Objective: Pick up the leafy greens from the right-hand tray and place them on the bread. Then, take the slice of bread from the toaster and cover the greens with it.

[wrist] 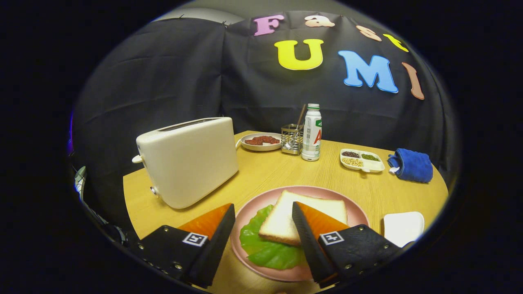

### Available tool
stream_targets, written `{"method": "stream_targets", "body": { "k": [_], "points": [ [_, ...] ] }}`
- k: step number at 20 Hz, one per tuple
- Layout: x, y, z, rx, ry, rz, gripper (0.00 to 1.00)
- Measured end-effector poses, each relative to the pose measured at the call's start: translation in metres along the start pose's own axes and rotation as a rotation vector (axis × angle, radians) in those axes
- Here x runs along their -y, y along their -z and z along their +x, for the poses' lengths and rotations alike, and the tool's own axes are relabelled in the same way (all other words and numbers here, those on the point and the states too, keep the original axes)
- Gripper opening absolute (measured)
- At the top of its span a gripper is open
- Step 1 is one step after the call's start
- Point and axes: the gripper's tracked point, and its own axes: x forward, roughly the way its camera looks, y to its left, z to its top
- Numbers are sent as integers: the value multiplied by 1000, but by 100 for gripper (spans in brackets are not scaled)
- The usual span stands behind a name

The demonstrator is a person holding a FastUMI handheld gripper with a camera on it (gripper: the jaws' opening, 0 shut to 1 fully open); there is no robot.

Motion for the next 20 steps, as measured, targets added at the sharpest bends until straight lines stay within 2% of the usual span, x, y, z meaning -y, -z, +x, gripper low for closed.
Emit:
{"method": "stream_targets", "body": {
  "k": [1, 2, 7, 12, 17, 20],
  "points": [
    [4, -9, 0, 17, 6, -3, 95],
    [9, -19, -3, 35, 19, -7, 99],
    [48, -71, -18, 137, 97, -31, 99],
    [111, -101, -48, 205, 198, -58, 98],
    [219, -107, -106, 228, 420, -154, 96],
    [278, -109, -153, 239, 538, -169, 96]
  ]
}}
